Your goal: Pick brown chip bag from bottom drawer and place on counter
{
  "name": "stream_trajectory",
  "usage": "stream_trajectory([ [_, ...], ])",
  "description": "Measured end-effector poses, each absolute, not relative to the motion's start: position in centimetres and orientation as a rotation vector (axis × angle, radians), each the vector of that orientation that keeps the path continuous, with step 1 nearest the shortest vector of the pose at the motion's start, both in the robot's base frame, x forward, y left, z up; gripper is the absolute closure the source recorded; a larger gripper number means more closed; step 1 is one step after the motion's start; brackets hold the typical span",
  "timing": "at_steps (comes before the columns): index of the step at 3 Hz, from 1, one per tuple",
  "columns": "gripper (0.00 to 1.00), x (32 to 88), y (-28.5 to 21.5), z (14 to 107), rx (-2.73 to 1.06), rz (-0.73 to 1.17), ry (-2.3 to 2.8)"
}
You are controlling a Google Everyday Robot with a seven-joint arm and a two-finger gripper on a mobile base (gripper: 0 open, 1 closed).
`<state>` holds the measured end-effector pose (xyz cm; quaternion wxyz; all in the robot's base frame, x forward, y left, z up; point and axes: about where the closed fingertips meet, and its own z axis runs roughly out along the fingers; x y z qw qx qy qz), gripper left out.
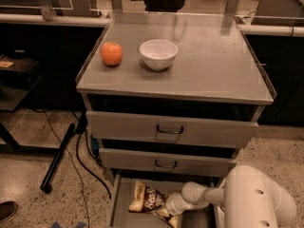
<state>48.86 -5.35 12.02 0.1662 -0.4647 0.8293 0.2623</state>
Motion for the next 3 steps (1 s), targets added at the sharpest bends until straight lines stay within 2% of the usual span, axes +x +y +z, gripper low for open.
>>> stream_trajectory([
  [1,1.00,48.8,-6.2,13.4,-1.278,0.721,2.351],
  [3,1.00,48.5,-12.2,20.5,-1.157,0.569,2.399],
])
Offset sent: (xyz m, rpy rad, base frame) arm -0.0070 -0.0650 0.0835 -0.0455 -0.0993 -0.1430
